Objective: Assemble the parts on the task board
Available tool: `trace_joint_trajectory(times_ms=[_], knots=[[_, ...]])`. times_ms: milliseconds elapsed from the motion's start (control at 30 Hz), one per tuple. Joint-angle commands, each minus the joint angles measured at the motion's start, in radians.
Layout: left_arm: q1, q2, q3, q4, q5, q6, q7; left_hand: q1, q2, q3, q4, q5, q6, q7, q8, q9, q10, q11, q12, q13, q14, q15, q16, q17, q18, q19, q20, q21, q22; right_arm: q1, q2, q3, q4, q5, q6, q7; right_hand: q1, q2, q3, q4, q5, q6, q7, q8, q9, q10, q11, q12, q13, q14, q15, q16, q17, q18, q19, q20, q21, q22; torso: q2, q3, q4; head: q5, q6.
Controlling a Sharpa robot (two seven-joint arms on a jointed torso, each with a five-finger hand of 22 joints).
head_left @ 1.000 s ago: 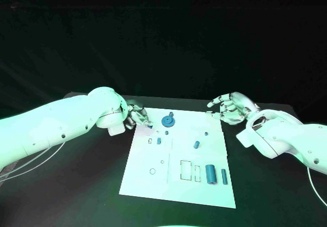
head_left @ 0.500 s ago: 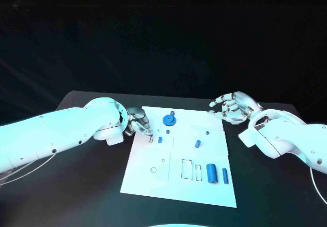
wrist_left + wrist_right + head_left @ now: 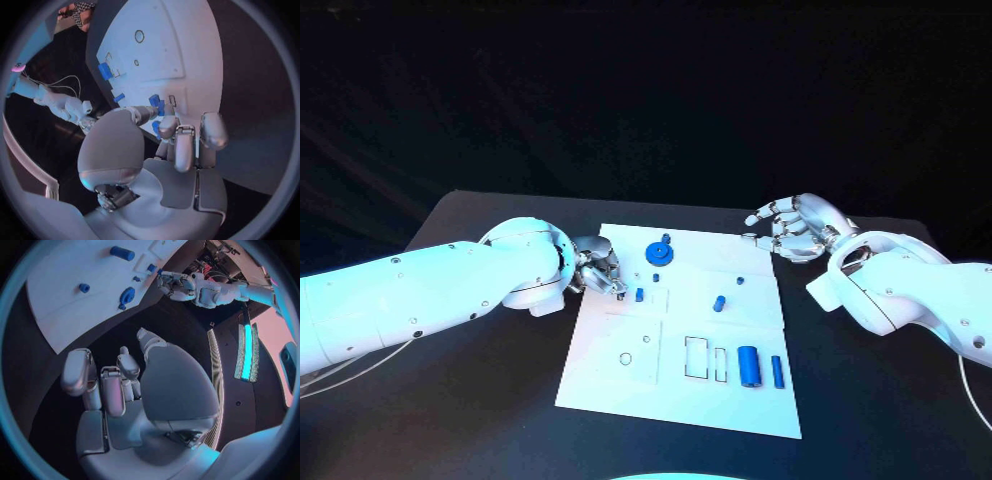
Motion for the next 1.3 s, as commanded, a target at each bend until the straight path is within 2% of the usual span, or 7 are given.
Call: trace_joint_trajectory(times_ms=[33,267,600,767,1000,1300], knots=[[-0.005,0.005,0.000,0.004,-0.037,-0.015,0.013,-0.004,0.008,0.139,-0.132,0.001,0.023,-0.017,0.001,0.165,0.006,0.001,0.004,0.002,0.087,-0.007,0.004,0.204,-0.012,0.008,-0.003,0.004,0.001,-0.001,0.000,0.000,0.000,-0.003,0.012,0.005,0.008,0.006,0.000,0.006,0.007,-0.004,0.000,0.003,-0.002,0.000,-0.002,0.002,-0.001,0.065,0.004,-0.004,0.116,0.007,-0.003,0.001,-0.006,0.000,0.001,-0.0006,-0.0008,0.002,-0.002],[-0.013,0.011,-0.001,-0.001,-0.064,-0.007,0.014,-0.005,0.008,0.141,-0.132,0.000,0.024,-0.017,0.001,0.165,0.005,0.001,0.003,-0.001,0.086,-0.007,0.004,0.203,-0.012,0.008,-0.003,0.004,0.002,-0.001,0.000,0.000,0.000,-0.003,0.013,0.005,0.007,0.006,0.000,0.007,0.007,-0.003,0.000,0.004,-0.002,0.001,-0.002,0.003,0.000,0.065,0.004,-0.004,0.116,0.007,-0.003,0.001,-0.006,0.001,0.001,0.0004,-0.0015,0.003,-0.005],[-0.030,0.019,-0.001,-0.014,-0.090,-0.015,0.023,-0.006,0.008,0.142,-0.132,0.000,0.024,-0.017,0.001,0.165,0.005,0.000,0.002,-0.001,0.087,-0.007,0.004,0.203,-0.013,0.009,-0.003,0.004,0.003,-0.001,-0.001,0.000,0.001,-0.003,0.017,0.004,0.006,0.007,0.000,0.008,0.007,-0.003,0.000,0.004,-0.002,0.002,-0.002,0.004,0.000,0.066,0.004,-0.004,0.117,0.007,-0.003,0.001,-0.006,0.001,0.000,-0.0006,0.0006,-0.001,-0.005],[-0.032,0.021,-0.001,-0.018,-0.100,-0.018,0.026,-0.006,0.008,0.142,-0.132,0.000,0.024,-0.017,0.001,0.165,0.005,0.000,0.002,-0.001,0.087,-0.007,0.004,0.203,-0.013,0.009,-0.003,0.004,0.003,-0.001,-0.001,0.000,0.001,-0.003,0.016,0.005,0.006,0.007,0.000,0.008,0.007,-0.003,0.000,0.005,-0.002,0.002,-0.002,0.004,0.001,0.066,0.004,-0.004,0.117,0.007,-0.002,0.001,-0.005,0.002,0.000,-0.0002,-0.0022,0.000,-0.006],[-0.033,0.022,-0.001,-0.021,-0.109,-0.025,0.025,-0.006,0.008,0.142,-0.132,0.000,0.024,-0.017,0.001,0.165,0.005,0.000,0.002,-0.001,0.087,-0.007,0.004,0.203,-0.013,0.009,-0.003,0.004,0.003,-0.001,-0.002,0.000,0.002,-0.003,0.017,0.006,0.006,0.007,0.000,0.008,0.007,-0.003,0.000,0.005,-0.002,0.002,-0.002,0.004,0.001,0.066,0.004,-0.004,0.117,0.007,-0.002,0.001,-0.005,0.002,0.001,0.0005,-0.0001,-0.003,-0.007],[-0.033,0.015,0.000,-0.019,-0.091,-0.043,0.026,-0.008,0.008,0.145,-0.133,-0.001,0.024,-0.018,0.000,0.165,0.006,0.000,0.002,-0.001,0.087,-0.008,0.004,0.204,-0.013,0.009,-0.003,0.005,0.003,-0.001,-0.003,0.000,0.001,-0.003,0.017,0.006,0.006,0.007,0.000,0.008,0.007,-0.003,0.000,0.005,-0.002,0.002,-0.002,0.004,0.001,0.066,0.004,-0.004,0.117,0.007,-0.002,0.001,-0.005,0.002,0.001,-0.0010,-0.0013,-0.004,-0.010]])
